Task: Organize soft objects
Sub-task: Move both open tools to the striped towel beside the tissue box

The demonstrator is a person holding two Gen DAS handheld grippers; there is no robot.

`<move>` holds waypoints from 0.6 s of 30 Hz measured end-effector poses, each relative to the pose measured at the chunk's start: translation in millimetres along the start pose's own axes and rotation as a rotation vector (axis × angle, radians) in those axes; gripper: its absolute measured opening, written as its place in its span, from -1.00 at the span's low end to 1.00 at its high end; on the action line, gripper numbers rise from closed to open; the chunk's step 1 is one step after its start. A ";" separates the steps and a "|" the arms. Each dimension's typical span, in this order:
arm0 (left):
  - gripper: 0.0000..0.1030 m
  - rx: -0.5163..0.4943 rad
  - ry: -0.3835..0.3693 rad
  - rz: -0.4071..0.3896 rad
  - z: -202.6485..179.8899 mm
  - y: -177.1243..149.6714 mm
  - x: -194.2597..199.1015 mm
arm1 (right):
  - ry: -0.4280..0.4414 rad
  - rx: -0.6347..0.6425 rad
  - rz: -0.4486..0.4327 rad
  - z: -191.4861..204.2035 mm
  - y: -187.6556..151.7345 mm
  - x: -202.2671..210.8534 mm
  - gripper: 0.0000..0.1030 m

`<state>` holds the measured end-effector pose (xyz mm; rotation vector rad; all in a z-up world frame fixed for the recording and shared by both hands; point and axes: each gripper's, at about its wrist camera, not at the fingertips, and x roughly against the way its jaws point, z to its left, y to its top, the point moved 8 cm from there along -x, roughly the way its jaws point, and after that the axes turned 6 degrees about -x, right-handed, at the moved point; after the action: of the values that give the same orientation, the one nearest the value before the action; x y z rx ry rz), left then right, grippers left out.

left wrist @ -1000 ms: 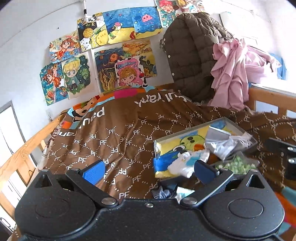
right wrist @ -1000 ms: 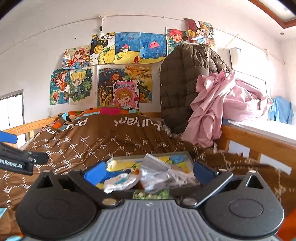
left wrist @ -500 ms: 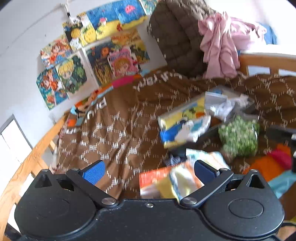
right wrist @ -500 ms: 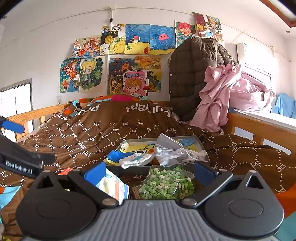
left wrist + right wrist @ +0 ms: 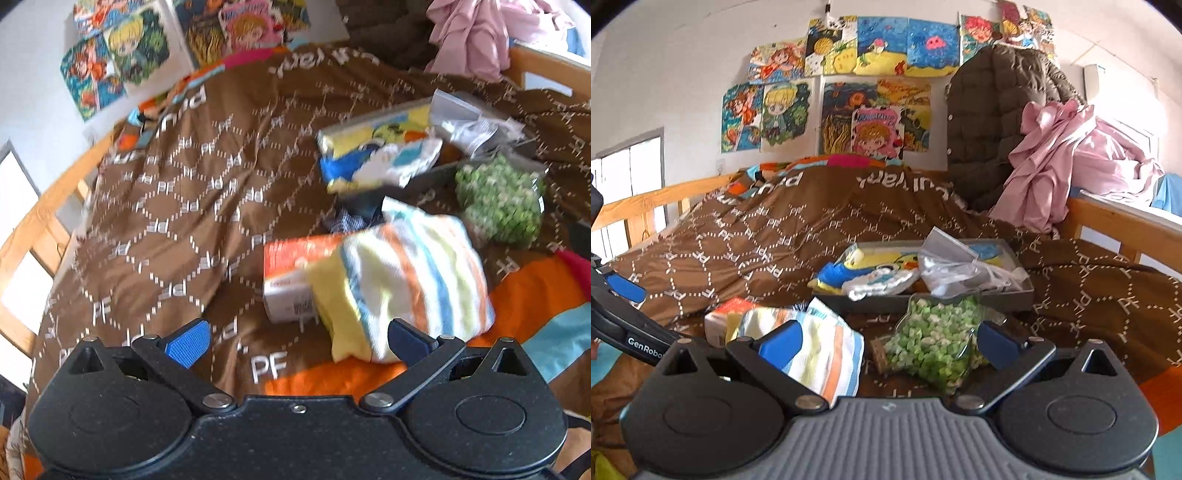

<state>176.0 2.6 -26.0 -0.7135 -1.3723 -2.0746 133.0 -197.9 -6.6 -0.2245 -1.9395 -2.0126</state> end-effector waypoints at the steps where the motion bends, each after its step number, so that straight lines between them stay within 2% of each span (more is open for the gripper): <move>1: 0.99 0.001 0.002 0.011 1.0 -3.1 -3.2 | 0.001 0.002 0.008 1.2 -1.7 -2.0 0.99; 6: 0.99 0.018 0.008 0.050 7.4 -14.7 -15.9 | 0.008 0.013 0.040 6.1 -10.2 -10.5 0.99; 18: 0.99 0.039 0.030 0.088 23.0 -24.0 -35.4 | 0.028 0.056 0.116 17.9 -29.8 -29.8 0.99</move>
<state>187.5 37.3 -58.1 -0.7104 -1.3367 -1.9776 148.4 -175.9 -43.7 -0.2871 -1.9165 -1.8758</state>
